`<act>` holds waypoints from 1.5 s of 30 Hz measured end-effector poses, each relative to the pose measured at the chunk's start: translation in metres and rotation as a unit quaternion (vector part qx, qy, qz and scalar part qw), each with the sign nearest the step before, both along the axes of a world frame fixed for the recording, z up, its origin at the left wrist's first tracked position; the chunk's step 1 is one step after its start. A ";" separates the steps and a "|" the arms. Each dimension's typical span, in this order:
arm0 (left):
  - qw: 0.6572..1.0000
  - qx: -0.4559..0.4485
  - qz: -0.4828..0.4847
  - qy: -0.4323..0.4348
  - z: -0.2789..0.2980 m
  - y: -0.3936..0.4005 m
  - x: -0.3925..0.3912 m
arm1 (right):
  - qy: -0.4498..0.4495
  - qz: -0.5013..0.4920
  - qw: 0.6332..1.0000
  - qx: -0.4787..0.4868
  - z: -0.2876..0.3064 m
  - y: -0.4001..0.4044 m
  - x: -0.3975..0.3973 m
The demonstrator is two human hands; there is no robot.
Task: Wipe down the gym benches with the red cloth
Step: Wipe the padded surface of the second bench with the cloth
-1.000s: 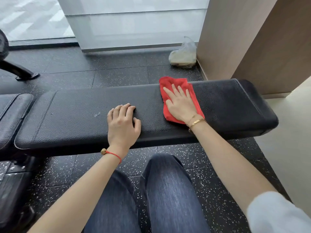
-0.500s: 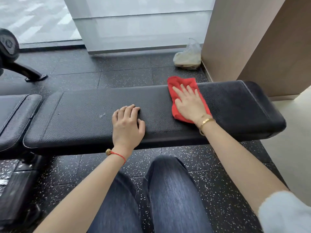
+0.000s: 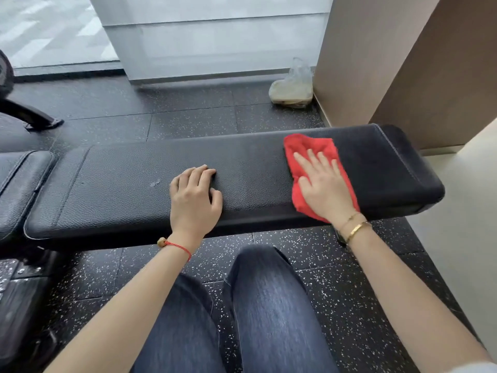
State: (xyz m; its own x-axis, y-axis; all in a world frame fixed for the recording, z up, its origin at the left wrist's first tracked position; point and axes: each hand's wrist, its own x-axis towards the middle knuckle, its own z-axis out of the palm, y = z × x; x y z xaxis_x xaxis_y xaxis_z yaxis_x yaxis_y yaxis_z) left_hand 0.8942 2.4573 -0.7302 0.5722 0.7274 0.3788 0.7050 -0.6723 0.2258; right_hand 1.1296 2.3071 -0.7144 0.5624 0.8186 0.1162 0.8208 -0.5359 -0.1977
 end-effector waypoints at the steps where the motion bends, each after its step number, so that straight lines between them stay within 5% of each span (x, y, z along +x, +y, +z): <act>1: 1.000 -0.002 0.000 -0.001 0.000 -0.001 0.001 | 0.003 -0.041 0.999 -0.005 0.002 -0.003 0.017; 5: 1.000 -0.009 0.002 -0.004 0.001 -0.003 0.002 | 0.014 -0.135 0.991 -0.020 0.010 0.010 0.041; 12: 1.000 -0.006 -0.011 -0.018 -0.001 0.000 -0.001 | -0.001 -0.055 0.999 -0.004 0.000 -0.036 0.015; 18: 1.000 -0.006 -0.004 -0.011 0.000 -0.002 0.002 | 0.018 -0.211 0.977 -0.032 0.016 -0.018 0.083; 25: 1.000 -0.005 -0.004 -0.012 0.000 -0.003 0.001 | -0.005 -0.095 0.995 0.013 -0.003 -0.036 0.038; 32: 1.000 -0.003 0.001 -0.017 -0.001 -0.004 0.003 | 0.017 -0.181 0.982 -0.039 0.014 0.018 0.090; 40: 1.000 -0.017 -0.003 -0.021 0.004 -0.003 0.001 | -0.026 0.140 0.990 -0.018 0.006 0.050 -0.049; 45: 1.000 -0.020 -0.009 -0.017 0.005 -0.003 -0.001 | 0.000 0.126 0.992 -0.002 0.002 0.016 -0.027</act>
State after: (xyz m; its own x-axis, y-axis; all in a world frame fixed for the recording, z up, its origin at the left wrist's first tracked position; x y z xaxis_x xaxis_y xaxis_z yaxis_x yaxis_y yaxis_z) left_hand 0.8932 2.4543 -0.7249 0.5733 0.7319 0.3683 0.6843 -0.6749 0.2761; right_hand 1.1029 2.3233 -0.7128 0.3407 0.9334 0.1132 0.9286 -0.3152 -0.1956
